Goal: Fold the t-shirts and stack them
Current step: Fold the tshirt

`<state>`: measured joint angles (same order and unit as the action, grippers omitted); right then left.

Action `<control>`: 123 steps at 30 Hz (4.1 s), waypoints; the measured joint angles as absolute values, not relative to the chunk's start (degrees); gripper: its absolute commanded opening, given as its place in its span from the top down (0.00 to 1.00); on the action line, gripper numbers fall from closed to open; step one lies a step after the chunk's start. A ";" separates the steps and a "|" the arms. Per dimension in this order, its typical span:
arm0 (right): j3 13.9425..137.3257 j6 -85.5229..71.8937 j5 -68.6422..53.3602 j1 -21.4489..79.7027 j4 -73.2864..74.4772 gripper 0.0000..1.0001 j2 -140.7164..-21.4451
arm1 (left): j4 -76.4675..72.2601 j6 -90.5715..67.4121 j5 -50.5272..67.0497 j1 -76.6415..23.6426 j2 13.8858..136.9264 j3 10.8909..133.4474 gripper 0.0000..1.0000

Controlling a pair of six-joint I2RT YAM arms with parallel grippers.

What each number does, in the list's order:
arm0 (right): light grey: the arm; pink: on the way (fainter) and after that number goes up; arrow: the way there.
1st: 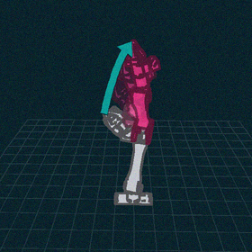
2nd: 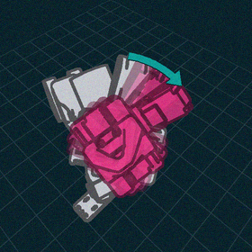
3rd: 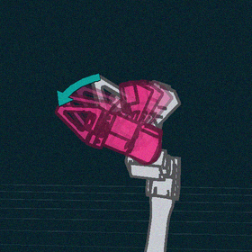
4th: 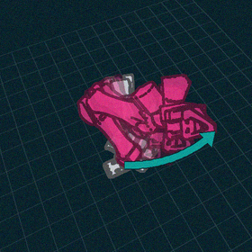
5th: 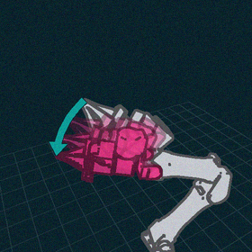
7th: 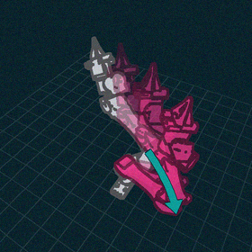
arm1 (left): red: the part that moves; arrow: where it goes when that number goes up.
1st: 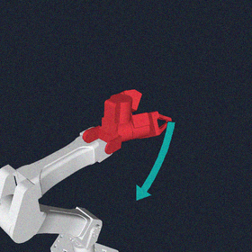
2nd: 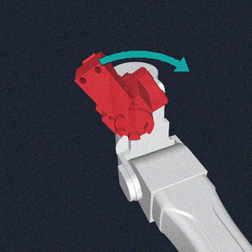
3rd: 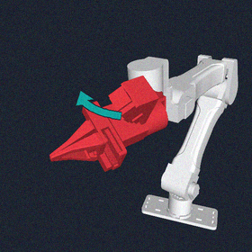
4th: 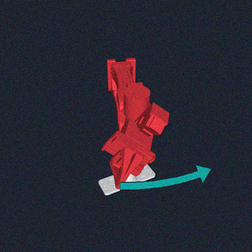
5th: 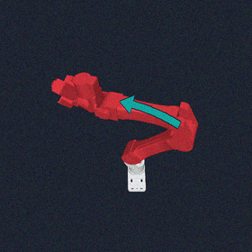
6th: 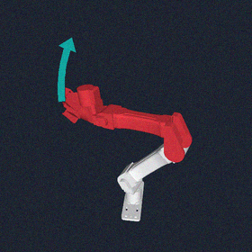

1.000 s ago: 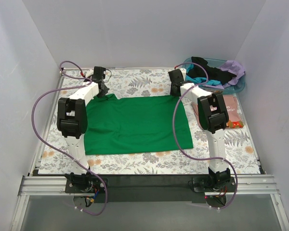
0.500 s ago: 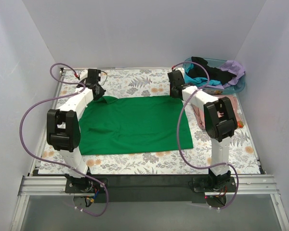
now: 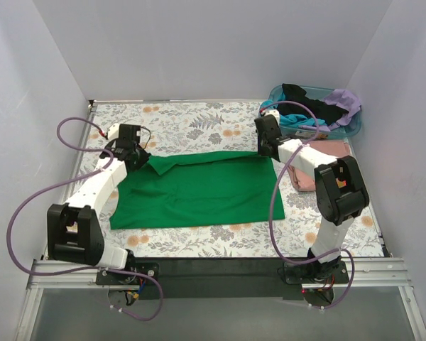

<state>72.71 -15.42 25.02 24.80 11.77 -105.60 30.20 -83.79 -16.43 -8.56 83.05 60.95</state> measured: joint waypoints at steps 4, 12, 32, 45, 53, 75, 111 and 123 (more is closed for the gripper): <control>69.95 -14.72 24.88 24.95 11.49 0.99 -102.08 | 32.51 -85.82 -16.34 -9.58 77.82 56.77 1.00; 67.94 -13.28 24.49 24.95 10.74 0.99 -100.51 | 38.22 -89.23 -16.93 -9.93 70.22 53.65 1.00; 61.63 -13.96 23.00 24.95 14.15 0.48 -97.43 | 48.36 -96.60 -14.52 -9.93 61.58 43.46 0.10; 61.17 -13.72 14.87 26.15 17.08 0.02 -89.27 | 45.95 -98.08 -11.94 -9.93 56.69 46.54 0.02; 66.63 -11.57 4.82 28.12 13.89 0.02 -100.55 | 33.78 -97.12 -7.22 -9.93 76.18 45.41 0.02; 30.17 -28.69 6.52 53.04 -5.32 0.01 -76.69 | 32.64 -84.42 0.40 -8.88 146.96 130.21 0.02; 42.76 -34.76 16.86 70.54 13.89 0.14 -71.18 | 35.16 -78.11 -9.17 -19.42 102.26 101.12 0.02; 52.66 -31.97 17.85 70.00 13.91 0.50 -90.61 | 40.21 -96.71 -7.94 -23.33 53.41 33.23 0.02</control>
<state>52.66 -31.97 17.85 70.00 13.91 -90.61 40.21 -96.71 -7.94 -23.33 53.41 33.23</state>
